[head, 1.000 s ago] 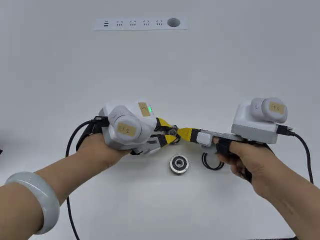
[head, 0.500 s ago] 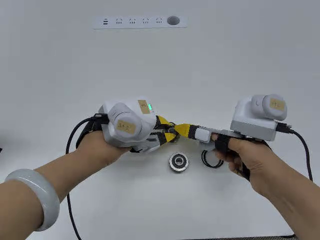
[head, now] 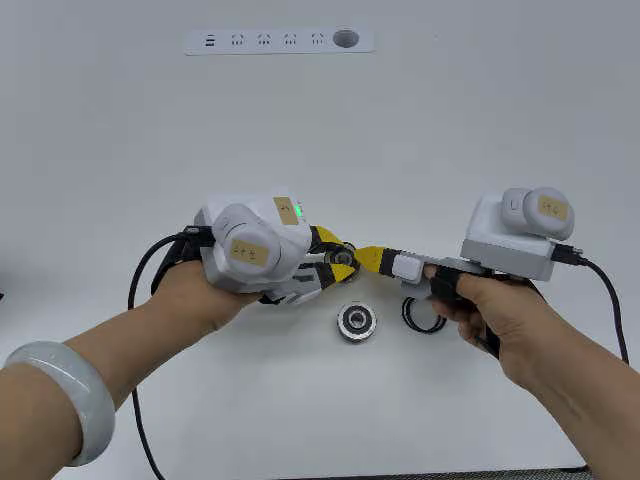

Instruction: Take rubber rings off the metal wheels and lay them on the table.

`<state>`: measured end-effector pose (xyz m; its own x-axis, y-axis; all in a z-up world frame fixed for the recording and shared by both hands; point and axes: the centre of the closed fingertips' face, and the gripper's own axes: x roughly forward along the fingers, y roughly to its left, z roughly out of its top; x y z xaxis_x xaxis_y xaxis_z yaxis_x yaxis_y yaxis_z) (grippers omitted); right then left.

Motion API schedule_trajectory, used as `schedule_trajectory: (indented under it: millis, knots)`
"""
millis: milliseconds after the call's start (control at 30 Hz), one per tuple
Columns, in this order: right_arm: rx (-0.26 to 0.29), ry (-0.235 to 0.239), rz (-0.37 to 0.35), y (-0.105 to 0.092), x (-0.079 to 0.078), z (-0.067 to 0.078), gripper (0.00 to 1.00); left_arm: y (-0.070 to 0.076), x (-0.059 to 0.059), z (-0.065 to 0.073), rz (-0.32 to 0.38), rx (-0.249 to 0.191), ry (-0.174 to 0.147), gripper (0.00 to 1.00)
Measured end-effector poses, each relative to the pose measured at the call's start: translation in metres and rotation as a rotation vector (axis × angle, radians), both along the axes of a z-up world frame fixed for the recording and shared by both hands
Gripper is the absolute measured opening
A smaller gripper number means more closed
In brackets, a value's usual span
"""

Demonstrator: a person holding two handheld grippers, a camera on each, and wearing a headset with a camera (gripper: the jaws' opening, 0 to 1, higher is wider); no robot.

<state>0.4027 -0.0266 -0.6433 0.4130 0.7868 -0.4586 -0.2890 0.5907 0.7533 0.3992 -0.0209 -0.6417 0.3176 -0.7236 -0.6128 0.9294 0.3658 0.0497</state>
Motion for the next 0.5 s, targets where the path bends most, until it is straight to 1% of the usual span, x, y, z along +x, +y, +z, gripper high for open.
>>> schedule_trajectory:
  millis: [100, 167, 233, 500]
  knots:
    - [0.001, 0.002, 0.000, 0.001, 0.000, 0.000, 0.02, 0.001, 0.000, 0.004, 0.002, -0.004, -0.017, 0.20]
    - [0.001, 0.001, 0.001, 0.001, -0.001, 0.001, 0.02, 0.003, 0.001, 0.005, 0.010, -0.007, -0.018, 0.21]
    - [0.001, 0.002, 0.002, 0.001, -0.001, 0.001, 0.02, 0.006, 0.003, 0.006, 0.018, -0.010, -0.027, 0.23]
    - [0.007, -0.004, 0.007, 0.002, -0.003, 0.006, 0.02, 0.014, 0.005, 0.006, 0.042, -0.012, -0.026, 0.29]
